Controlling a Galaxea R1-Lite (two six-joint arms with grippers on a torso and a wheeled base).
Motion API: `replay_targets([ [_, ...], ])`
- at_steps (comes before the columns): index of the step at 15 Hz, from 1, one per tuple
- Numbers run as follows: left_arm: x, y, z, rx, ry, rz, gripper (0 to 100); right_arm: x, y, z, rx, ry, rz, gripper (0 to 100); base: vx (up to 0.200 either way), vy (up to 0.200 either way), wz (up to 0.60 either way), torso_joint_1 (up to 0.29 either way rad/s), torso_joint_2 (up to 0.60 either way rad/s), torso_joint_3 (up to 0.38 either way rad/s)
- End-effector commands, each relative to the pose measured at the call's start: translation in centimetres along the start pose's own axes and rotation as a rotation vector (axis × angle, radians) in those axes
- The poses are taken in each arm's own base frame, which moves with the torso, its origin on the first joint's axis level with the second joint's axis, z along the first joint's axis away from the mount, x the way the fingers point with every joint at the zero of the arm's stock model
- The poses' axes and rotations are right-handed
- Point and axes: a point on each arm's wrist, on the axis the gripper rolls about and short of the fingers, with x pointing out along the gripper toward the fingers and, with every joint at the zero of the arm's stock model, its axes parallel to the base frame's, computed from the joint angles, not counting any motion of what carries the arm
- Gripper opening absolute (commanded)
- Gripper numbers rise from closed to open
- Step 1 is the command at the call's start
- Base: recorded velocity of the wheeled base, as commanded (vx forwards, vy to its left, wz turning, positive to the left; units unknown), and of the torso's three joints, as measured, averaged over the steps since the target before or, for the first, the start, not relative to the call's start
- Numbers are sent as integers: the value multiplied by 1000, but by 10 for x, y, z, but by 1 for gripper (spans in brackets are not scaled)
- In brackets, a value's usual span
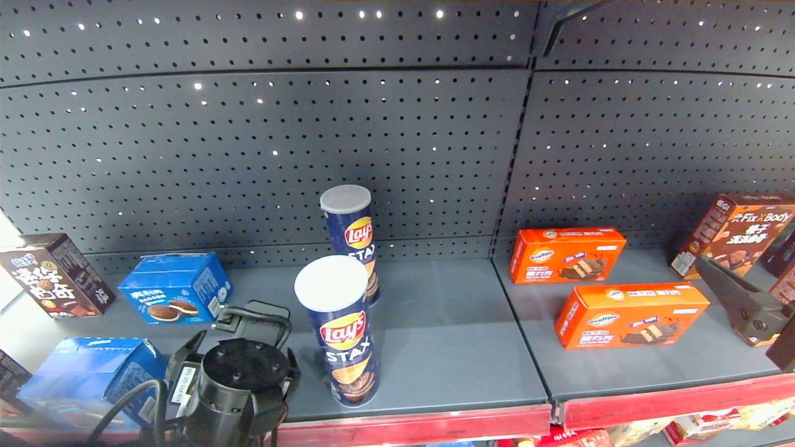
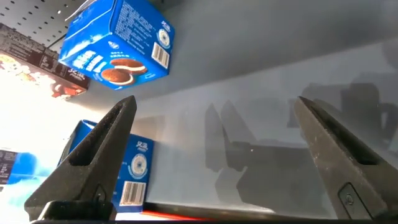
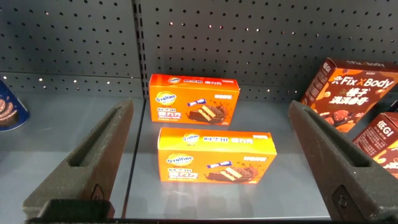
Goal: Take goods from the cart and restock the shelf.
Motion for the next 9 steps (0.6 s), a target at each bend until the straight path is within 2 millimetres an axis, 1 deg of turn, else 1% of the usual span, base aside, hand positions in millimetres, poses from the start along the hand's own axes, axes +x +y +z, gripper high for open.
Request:
replay_targets([
  [1,4,-7,2,5,1,-2,100,0,0,0,-1,1,1,100,0,0,0,0,0,0],
  [6,8,-25,8,8,-9,-20,100,0,0,0,0,0,1,100,0,0,0,0,0,0],
  [9,6,-30,9,13,-15,-33,100,0,0,0,0,0,-1,100,0,0,0,0,0,0],
])
